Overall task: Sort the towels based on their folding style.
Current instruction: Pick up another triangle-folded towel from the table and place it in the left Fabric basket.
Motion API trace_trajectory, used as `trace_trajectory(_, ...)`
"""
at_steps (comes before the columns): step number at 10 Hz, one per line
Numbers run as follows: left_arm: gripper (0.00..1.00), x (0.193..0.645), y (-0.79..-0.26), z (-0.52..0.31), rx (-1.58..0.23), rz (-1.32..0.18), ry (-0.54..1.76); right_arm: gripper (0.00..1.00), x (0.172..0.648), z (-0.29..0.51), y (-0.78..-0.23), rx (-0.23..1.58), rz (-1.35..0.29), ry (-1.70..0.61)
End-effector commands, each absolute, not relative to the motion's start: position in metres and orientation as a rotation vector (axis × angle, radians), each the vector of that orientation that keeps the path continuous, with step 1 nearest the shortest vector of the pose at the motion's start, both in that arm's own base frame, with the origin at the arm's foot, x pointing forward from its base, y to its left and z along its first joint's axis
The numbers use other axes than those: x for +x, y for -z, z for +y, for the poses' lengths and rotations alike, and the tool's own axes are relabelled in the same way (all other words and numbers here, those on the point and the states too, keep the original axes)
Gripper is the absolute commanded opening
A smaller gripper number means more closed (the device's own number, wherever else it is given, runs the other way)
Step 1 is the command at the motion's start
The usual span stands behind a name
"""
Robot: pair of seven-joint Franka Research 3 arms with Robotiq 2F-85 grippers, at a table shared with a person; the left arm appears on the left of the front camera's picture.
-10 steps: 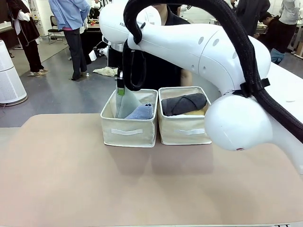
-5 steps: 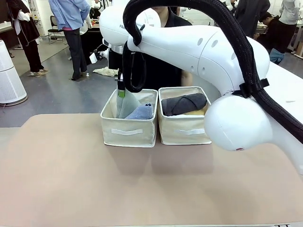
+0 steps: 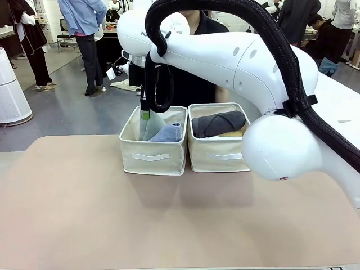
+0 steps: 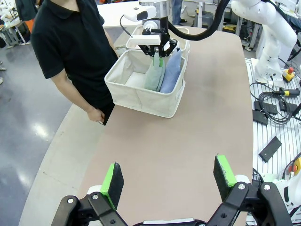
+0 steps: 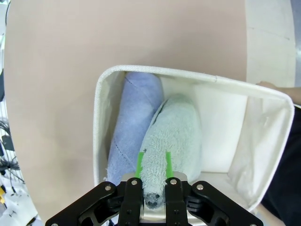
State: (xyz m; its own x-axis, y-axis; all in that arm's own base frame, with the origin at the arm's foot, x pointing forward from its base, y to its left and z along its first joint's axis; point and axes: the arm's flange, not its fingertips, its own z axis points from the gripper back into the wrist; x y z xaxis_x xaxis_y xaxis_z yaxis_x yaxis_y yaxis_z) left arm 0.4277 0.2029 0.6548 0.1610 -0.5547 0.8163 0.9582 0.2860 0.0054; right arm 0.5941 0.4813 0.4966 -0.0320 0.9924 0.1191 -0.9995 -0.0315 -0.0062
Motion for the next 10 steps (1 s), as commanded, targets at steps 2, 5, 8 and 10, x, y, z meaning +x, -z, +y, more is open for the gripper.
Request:
trace_trajectory(2,1.0,0.425,-0.655,0.203,-0.609,-0.831,1.185,0.16,0.624,0.504,-0.506,0.11,-0.066,-1.625)
trace_trajectory(5,1.0,0.425,-0.655,0.203,-0.609,-0.831,1.185,0.16,0.629,0.508,-0.501,0.109,-0.068,-1.624)
trace_trajectory(8,1.0,0.425,-0.655,0.203,-0.609,-0.831,1.185,0.16,0.636,0.515,-0.493,0.11,-0.057,-1.628)
trace_trajectory(10,1.0,0.425,-0.655,0.203,-0.609,-0.831,1.185,0.16,0.638,0.519,-0.492,0.111,-0.066,-1.634)
